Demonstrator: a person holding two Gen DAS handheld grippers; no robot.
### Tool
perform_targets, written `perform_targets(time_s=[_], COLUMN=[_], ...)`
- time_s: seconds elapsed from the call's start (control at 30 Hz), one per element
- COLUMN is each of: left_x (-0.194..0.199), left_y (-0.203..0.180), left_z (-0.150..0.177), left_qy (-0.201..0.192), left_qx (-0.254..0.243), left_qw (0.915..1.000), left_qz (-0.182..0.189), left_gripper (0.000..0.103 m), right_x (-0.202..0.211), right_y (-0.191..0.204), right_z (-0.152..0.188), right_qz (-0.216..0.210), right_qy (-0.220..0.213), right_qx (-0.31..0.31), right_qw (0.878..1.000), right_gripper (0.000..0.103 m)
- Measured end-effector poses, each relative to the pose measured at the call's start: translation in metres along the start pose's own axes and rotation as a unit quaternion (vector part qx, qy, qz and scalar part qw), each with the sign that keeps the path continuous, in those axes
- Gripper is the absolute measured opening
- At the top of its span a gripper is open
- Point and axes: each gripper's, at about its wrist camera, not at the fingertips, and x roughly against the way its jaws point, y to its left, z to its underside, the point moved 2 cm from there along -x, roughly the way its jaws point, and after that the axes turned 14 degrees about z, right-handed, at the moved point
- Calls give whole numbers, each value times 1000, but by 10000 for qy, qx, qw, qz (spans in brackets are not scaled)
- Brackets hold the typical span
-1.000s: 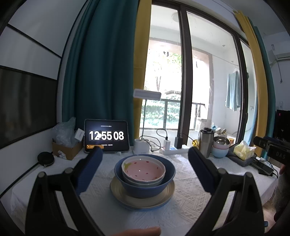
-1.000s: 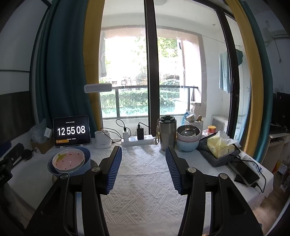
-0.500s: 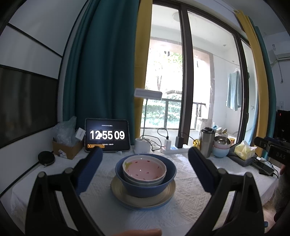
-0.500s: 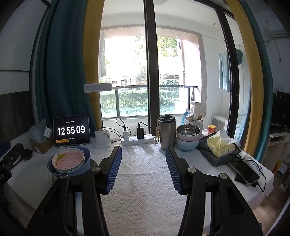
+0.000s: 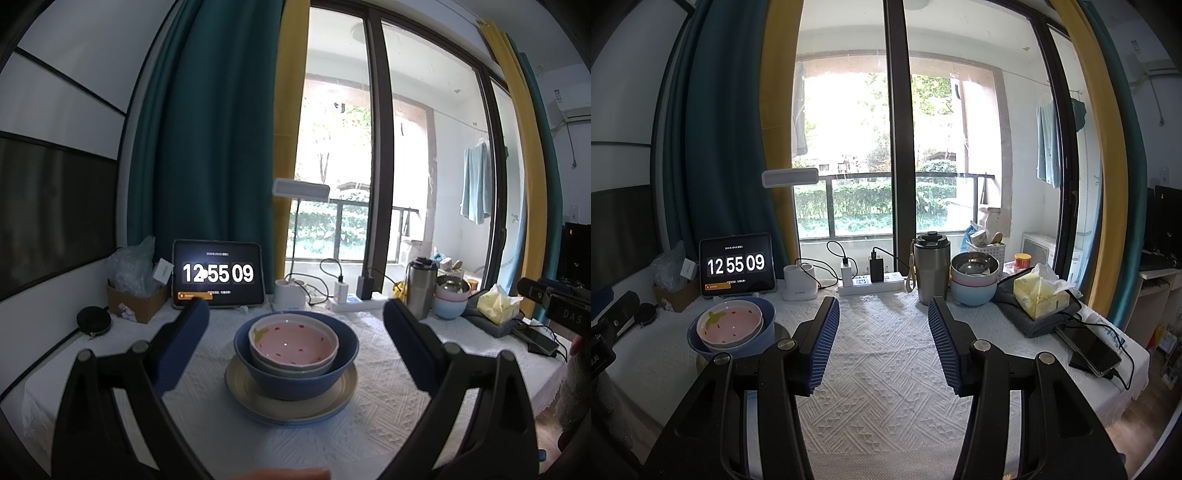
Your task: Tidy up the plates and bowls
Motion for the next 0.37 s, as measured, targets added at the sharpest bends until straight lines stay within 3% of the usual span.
perform_targets(time_s=[0.37], left_x=[-1], left_y=[-2], left_z=[4], left_qy=[69], left_qx=[-1], left_qw=[9999], left_qz=[98], left_gripper=[96], right_x=[0], right_y=[-1], right_z=[3], right_qz=[-11], right_qy=[16], right_qx=[-5], right_qw=[10000], right_gripper=[53])
